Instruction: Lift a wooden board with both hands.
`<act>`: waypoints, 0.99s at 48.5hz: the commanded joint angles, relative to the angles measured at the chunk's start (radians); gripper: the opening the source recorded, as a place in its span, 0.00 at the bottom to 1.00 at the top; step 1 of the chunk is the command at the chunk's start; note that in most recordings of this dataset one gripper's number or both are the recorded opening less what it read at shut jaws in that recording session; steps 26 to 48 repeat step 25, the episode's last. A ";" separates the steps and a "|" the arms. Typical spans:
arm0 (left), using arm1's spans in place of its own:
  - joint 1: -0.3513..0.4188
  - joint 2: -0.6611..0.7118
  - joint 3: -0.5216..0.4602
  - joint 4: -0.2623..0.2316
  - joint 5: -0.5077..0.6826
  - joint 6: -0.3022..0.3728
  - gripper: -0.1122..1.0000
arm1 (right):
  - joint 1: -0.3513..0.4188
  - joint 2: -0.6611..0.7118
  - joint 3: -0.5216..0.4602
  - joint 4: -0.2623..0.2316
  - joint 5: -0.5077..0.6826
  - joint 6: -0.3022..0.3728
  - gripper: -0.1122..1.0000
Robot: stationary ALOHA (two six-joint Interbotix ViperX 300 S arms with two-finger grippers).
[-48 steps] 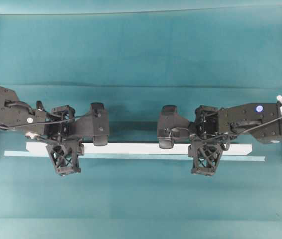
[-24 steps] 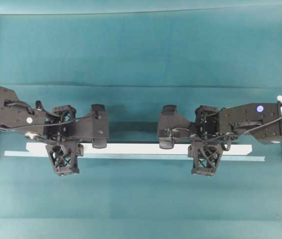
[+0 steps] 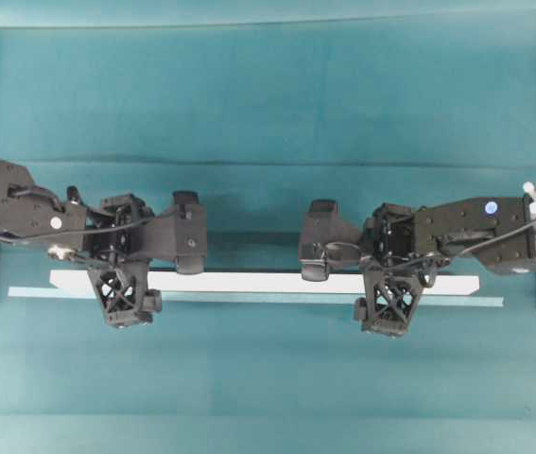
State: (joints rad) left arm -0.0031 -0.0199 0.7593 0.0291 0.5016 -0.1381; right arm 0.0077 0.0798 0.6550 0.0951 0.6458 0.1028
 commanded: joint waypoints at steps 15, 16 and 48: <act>-0.002 -0.051 -0.009 0.002 -0.003 0.018 0.99 | 0.000 -0.034 -0.015 -0.005 -0.017 0.008 0.95; -0.003 -0.060 -0.009 0.002 0.000 0.023 0.99 | 0.000 -0.041 -0.015 -0.005 -0.017 0.006 0.95; -0.003 -0.186 0.002 0.000 0.011 0.063 0.99 | -0.002 -0.161 -0.018 -0.005 -0.015 0.008 0.95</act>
